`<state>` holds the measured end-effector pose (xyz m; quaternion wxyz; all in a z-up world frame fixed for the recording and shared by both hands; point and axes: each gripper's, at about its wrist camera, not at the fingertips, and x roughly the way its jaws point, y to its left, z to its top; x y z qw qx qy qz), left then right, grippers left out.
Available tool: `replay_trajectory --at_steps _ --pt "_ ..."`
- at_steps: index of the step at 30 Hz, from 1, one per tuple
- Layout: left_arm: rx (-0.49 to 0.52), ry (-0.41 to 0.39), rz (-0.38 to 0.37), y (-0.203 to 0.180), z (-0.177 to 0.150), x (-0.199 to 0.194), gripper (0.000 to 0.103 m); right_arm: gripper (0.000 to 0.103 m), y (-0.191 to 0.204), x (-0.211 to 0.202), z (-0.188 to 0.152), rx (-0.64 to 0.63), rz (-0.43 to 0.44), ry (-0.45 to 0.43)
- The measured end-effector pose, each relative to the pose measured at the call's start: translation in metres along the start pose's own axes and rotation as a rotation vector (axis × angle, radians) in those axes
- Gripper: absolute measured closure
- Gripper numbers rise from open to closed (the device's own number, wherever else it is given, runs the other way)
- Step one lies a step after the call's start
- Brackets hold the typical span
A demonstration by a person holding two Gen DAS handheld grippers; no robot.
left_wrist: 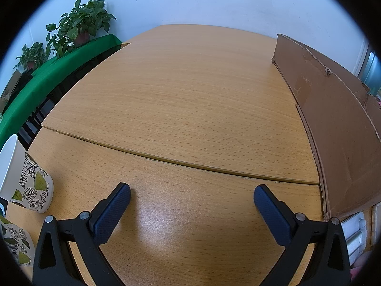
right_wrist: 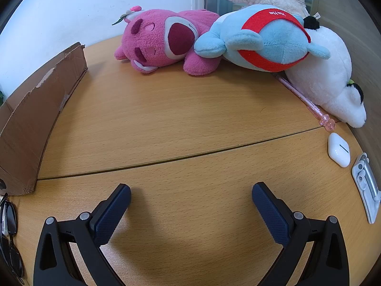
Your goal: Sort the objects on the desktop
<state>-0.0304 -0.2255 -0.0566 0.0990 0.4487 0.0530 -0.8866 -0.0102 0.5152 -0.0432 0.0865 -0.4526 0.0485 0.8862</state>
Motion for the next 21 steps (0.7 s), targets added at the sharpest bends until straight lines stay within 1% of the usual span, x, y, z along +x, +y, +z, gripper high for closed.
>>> replay_trajectory --at_steps 6,11,14,16,18,19,21 --pt "0.000 0.000 0.000 0.000 0.000 0.000 0.000 0.000 0.001 -0.002 -0.002 0.009 -0.005 0.000" --pt "-0.001 0.000 0.000 0.000 0.001 0.000 0.000 0.000 0.009 -0.018 -0.025 -0.018 0.014 0.004" --pt "-0.001 0.000 0.000 0.000 0.001 0.000 0.000 0.000 0.019 -0.028 -0.036 -0.028 0.021 0.048" --pt "-0.001 0.000 0.000 0.000 0.001 0.000 0.000 0.000 0.028 -0.039 -0.044 -0.040 0.031 0.052" --pt "-0.001 0.000 0.001 0.000 0.001 0.000 0.000 0.000 0.043 -0.064 -0.052 -0.092 0.038 -0.009" --pt "-0.001 0.000 0.001 0.000 0.001 0.001 0.000 0.000 0.055 -0.086 -0.056 -0.130 0.046 -0.066" --pt "-0.001 0.000 0.001 0.000 0.001 0.000 0.000 0.000 0.069 -0.118 -0.061 -0.171 0.097 -0.139"
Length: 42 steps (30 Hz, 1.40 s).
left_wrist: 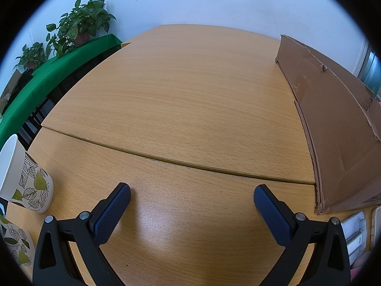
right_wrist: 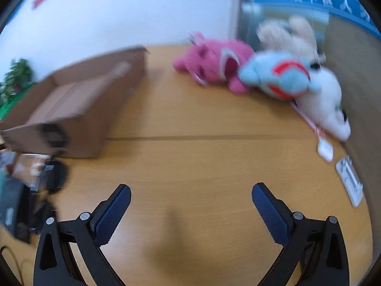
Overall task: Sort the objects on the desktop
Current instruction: 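Move the left gripper toward the black UGREEN box on the table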
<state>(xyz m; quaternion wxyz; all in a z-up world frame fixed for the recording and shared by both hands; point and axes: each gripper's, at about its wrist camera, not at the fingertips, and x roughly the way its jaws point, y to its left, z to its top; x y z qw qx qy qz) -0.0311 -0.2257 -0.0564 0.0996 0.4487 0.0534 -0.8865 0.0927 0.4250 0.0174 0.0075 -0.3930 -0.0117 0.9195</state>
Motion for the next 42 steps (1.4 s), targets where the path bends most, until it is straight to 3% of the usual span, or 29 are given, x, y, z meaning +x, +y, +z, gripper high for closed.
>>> replay_trajectory --at_steps 3,8,14,19,22,28,31,35,37,39,42 --pt "0.000 0.000 0.000 0.000 0.000 0.000 0.000 0.000 0.032 -0.052 0.001 -0.077 0.153 -0.097" --pt "0.000 0.000 0.000 0.000 0.000 0.000 0.000 0.000 0.085 -0.090 -0.009 -0.167 0.279 -0.196" --pt "-0.001 0.000 0.001 0.000 0.000 0.000 0.000 0.000 0.172 -0.078 -0.029 -0.242 0.468 -0.137" --pt "-0.001 0.000 0.001 0.000 0.000 0.000 0.000 0.000 0.236 -0.061 -0.051 -0.360 0.508 -0.058" --pt "-0.001 0.000 0.001 0.000 0.000 0.000 0.000 0.000 0.252 -0.050 -0.065 -0.381 0.484 -0.008" --pt "0.010 0.009 -0.006 0.002 -0.005 -0.004 0.000 0.000 0.243 -0.043 -0.081 -0.345 0.485 0.044" --pt "-0.024 -0.001 0.016 0.007 -0.020 -0.030 0.001 0.000 0.239 -0.041 -0.084 -0.336 0.470 0.045" --pt "0.065 -0.227 -0.043 -0.013 -0.047 -0.134 0.001 0.000 0.236 -0.038 -0.083 -0.333 0.495 0.052" --pt "0.110 -0.294 -0.127 -0.031 -0.061 -0.177 0.000 0.000 0.241 -0.035 -0.080 -0.345 0.507 0.048" --pt "0.146 -0.310 -0.265 -0.057 -0.075 -0.209 0.000 0.000 0.247 -0.031 -0.077 -0.363 0.520 0.043" --pt "0.210 -0.255 -0.478 -0.105 -0.090 -0.225 0.000 0.000 0.254 -0.026 -0.076 -0.375 0.530 0.036"
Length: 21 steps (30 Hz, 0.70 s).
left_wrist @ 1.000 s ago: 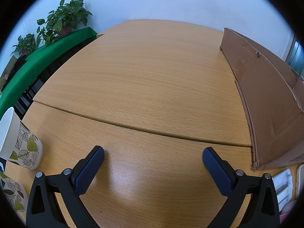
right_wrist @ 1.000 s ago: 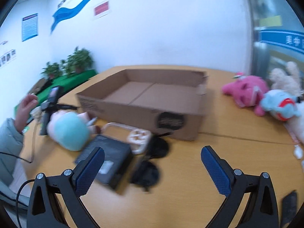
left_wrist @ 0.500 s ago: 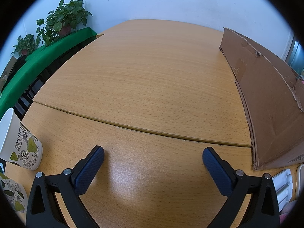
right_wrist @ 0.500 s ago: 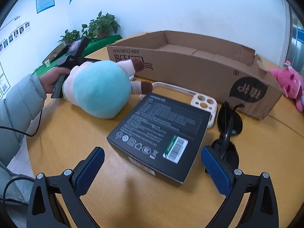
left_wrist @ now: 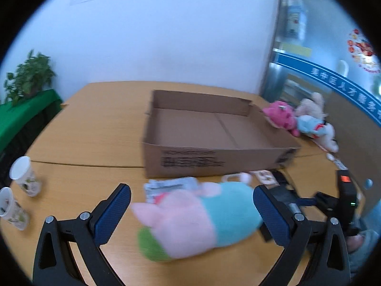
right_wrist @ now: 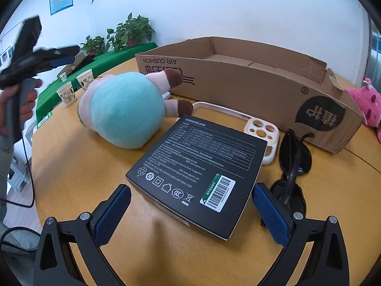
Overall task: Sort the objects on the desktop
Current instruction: 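Move the left gripper toward the black UGREEN box on the table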
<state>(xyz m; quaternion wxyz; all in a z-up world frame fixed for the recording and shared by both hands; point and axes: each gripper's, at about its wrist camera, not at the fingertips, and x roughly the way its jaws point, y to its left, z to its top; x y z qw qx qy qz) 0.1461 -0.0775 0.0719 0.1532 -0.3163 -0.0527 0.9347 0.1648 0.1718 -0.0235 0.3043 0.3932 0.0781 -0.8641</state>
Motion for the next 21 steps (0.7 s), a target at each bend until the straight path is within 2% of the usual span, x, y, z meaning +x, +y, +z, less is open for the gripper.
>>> replay_trajectory --at_steps 3,5,6,8,14,19,21 --pt "0.017 0.085 -0.182 -0.042 -0.005 0.034 0.000 0.000 -0.001 0.000 -0.004 0.024 0.051 0.004" --pt "0.034 0.150 -0.245 -0.064 -0.014 0.063 0.001 0.000 -0.003 -0.003 -0.009 0.035 0.073 0.014" --pt "0.040 0.179 -0.260 -0.073 -0.017 0.074 0.001 0.000 -0.005 -0.005 -0.011 0.038 0.070 0.019" --pt "0.076 0.180 -0.269 -0.090 -0.023 0.086 0.001 0.000 -0.009 -0.010 -0.013 0.044 0.058 0.024" --pt "0.082 0.227 -0.255 -0.102 -0.019 0.096 0.001 0.000 -0.014 -0.007 -0.005 0.065 0.100 0.015" --pt "0.048 0.259 -0.361 -0.106 -0.033 0.085 0.001 0.000 -0.006 0.004 -0.010 0.044 0.131 0.048" --pt "0.027 0.297 -0.353 -0.106 -0.039 0.099 0.001 0.000 -0.006 0.001 -0.017 0.044 0.167 0.060"
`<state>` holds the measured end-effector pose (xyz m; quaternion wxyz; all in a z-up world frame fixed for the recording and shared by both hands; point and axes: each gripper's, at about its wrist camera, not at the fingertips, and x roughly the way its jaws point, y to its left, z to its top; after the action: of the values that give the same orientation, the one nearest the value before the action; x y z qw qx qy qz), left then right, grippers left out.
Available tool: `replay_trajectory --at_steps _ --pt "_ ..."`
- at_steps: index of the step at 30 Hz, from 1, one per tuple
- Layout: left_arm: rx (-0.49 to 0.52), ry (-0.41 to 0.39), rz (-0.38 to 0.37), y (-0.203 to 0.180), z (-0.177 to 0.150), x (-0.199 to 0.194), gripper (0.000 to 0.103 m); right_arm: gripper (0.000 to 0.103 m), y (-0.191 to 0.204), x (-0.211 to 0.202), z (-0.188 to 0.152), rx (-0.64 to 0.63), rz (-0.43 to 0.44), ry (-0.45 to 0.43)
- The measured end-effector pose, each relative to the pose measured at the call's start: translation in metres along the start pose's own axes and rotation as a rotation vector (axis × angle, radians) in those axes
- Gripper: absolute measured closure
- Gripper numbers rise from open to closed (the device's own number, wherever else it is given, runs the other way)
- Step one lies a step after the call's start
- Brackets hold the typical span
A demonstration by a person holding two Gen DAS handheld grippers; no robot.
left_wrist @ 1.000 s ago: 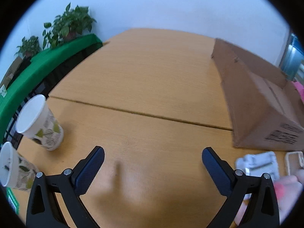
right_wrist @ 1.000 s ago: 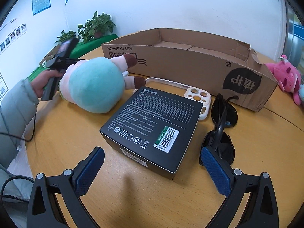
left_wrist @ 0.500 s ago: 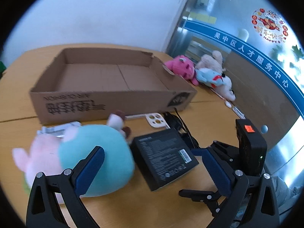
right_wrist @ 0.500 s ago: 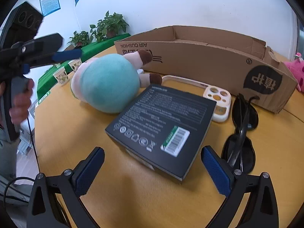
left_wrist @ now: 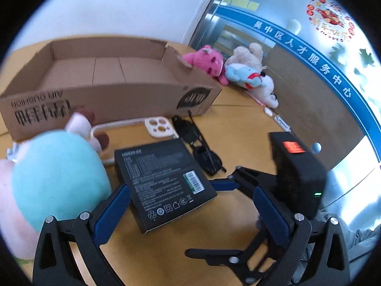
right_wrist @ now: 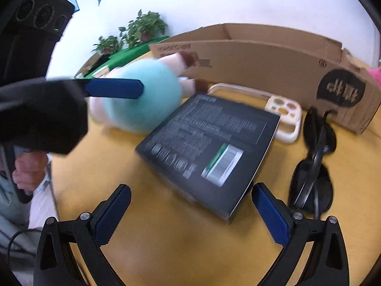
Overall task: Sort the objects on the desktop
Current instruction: 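Move the left gripper toward the black UGREEN box on the table, then close the left gripper on the black UGREEN box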
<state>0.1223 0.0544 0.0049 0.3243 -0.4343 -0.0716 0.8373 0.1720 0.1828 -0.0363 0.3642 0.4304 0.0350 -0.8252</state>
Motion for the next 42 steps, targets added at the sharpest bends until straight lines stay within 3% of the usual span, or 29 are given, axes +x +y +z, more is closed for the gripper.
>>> replay_trajectory --at_steps 4,9,12,16,21,23,26,30,34,42 --pt "-0.049 0.056 0.007 0.008 0.002 0.028 0.002 0.000 0.001 -0.006 -0.001 -0.015 -0.027 0.001" --pt "-0.082 0.084 -0.016 0.013 -0.005 0.030 0.004 0.000 -0.006 0.001 0.010 0.005 -0.063 -0.001" --pt "-0.080 0.099 -0.018 0.009 -0.020 0.018 0.004 0.000 -0.003 -0.004 0.005 0.047 0.000 0.013" --pt "-0.121 0.110 -0.119 0.005 -0.038 0.006 0.004 0.001 0.020 -0.016 -0.019 0.000 0.053 0.047" --pt "-0.187 0.083 -0.114 0.015 -0.038 0.011 0.004 0.001 0.022 -0.019 -0.036 -0.061 -0.075 0.080" --pt "-0.199 0.116 -0.112 0.017 -0.036 0.023 0.015 0.007 0.020 -0.016 -0.033 -0.069 -0.095 0.083" --pt "-0.199 0.133 -0.037 0.017 -0.033 0.027 0.030 0.010 0.025 -0.009 -0.029 -0.091 -0.149 0.076" --pt "-0.165 0.059 -0.008 0.009 -0.018 0.007 0.035 0.012 0.020 -0.021 -0.024 -0.080 -0.159 0.029" --pt "-0.082 -0.086 0.025 -0.004 0.022 -0.026 0.035 0.012 0.026 -0.046 0.006 -0.135 -0.209 -0.082" --pt "0.062 -0.348 0.082 0.001 0.139 -0.092 0.035 0.011 0.030 -0.103 0.135 -0.331 -0.312 -0.327"
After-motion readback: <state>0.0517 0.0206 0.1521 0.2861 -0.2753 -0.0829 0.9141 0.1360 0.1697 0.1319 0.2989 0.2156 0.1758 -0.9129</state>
